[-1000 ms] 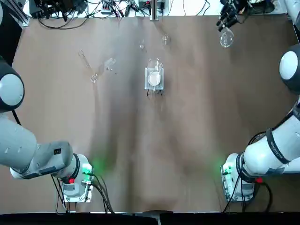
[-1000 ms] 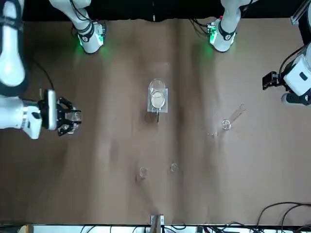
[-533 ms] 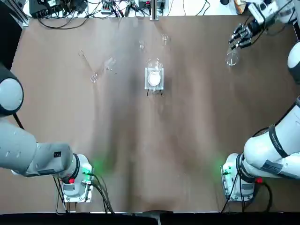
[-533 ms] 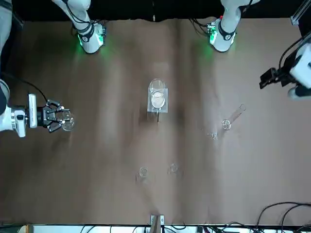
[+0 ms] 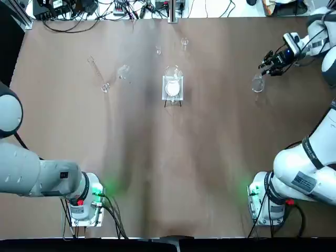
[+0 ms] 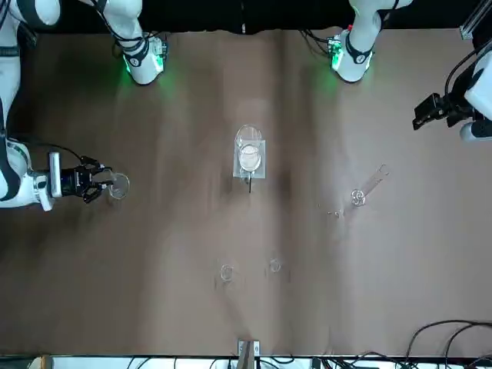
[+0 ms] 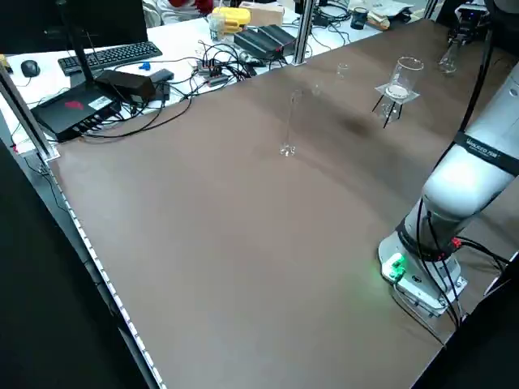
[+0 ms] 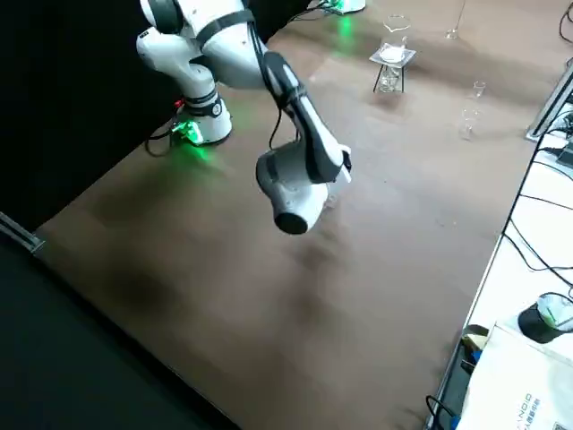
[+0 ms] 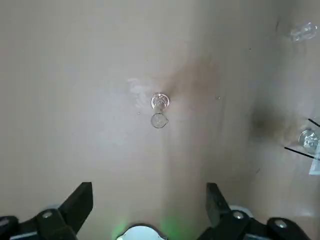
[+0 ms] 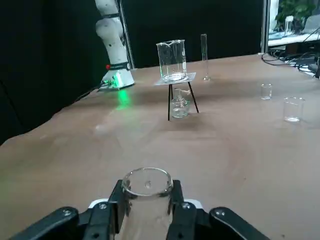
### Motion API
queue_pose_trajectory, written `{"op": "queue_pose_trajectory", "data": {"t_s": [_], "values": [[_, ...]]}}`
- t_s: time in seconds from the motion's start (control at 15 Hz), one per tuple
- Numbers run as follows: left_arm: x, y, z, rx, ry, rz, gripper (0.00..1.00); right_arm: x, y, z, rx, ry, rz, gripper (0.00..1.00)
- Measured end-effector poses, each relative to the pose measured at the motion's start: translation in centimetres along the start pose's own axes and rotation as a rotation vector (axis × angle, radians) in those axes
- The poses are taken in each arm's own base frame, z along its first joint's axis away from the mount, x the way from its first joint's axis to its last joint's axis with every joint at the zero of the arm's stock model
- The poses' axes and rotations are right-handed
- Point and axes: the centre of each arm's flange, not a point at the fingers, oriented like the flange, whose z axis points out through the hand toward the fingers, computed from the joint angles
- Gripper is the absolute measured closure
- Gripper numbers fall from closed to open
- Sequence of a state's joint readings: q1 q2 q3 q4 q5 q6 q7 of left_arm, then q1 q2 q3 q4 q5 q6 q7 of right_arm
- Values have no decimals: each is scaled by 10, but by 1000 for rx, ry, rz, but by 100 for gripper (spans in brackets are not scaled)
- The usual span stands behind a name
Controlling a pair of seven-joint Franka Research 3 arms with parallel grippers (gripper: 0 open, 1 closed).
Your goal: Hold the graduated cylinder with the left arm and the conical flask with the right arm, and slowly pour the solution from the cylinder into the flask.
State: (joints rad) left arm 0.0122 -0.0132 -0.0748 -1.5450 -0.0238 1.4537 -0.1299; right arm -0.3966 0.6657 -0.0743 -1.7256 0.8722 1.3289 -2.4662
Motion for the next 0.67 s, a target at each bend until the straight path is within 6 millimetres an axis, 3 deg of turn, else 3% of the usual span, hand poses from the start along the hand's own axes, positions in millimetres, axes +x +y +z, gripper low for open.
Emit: {"op": "queue_pose_trajectory", "data": {"t_s": [0.67], "values": [[4, -11, 6, 1, -18, -24, 0, -48, -19, -4, -26, 67, -2, 61]]}}
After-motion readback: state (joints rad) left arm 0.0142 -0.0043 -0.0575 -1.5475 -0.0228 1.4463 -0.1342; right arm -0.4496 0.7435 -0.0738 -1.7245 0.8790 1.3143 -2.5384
